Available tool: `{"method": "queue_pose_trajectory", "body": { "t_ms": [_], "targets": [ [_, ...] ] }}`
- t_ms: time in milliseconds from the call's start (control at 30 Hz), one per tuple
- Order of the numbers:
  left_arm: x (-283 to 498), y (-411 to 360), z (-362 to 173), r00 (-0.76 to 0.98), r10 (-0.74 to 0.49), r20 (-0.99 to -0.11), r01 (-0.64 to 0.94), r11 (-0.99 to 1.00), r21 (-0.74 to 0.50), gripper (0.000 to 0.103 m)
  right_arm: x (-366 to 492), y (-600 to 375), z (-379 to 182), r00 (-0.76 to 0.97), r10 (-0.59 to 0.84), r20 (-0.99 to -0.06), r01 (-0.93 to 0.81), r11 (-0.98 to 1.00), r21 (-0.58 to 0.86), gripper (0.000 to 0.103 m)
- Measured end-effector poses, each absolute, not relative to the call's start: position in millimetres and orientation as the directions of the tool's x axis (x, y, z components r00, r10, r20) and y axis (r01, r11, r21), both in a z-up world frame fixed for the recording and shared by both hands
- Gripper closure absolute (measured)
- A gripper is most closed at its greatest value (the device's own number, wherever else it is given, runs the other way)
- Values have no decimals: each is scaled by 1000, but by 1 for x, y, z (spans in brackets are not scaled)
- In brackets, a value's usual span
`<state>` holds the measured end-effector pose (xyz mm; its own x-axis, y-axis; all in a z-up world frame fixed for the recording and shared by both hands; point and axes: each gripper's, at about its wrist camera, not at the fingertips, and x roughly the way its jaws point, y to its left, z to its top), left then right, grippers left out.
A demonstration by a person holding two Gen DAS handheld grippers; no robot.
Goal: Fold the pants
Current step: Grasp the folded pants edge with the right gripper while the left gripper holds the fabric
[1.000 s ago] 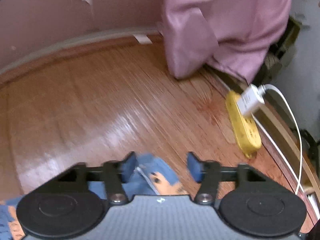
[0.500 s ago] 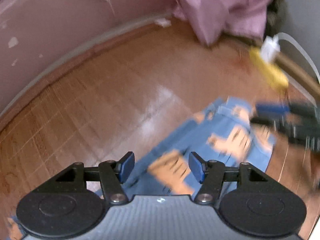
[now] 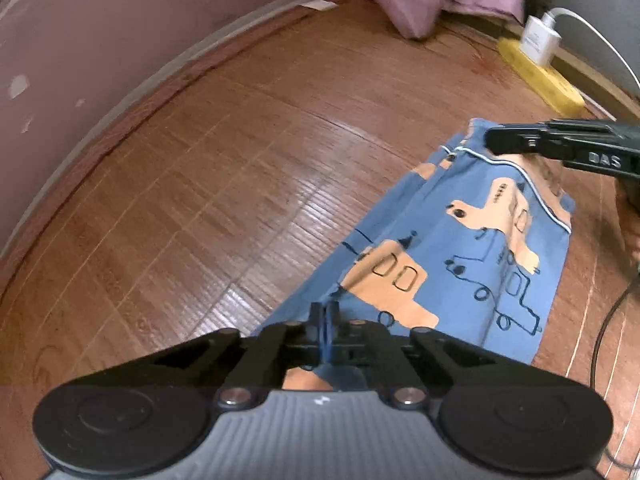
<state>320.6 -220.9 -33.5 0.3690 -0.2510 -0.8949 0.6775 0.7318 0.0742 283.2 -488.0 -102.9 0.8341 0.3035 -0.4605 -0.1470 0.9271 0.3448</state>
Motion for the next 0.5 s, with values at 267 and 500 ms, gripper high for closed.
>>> {"method": "queue_pose_trajectory", "body": {
  "t_ms": [267, 500],
  "targets": [
    [307, -214, -24, 544, -188, -818, 560, 807, 187, 103, 290, -457, -107, 877, 187, -442, -167, 982, 85, 96],
    [307, -205, -39, 499, -210, -841, 609, 775, 168, 90, 297, -471, -109, 837, 130, -531, -96, 991, 92, 86]
  ]
}}
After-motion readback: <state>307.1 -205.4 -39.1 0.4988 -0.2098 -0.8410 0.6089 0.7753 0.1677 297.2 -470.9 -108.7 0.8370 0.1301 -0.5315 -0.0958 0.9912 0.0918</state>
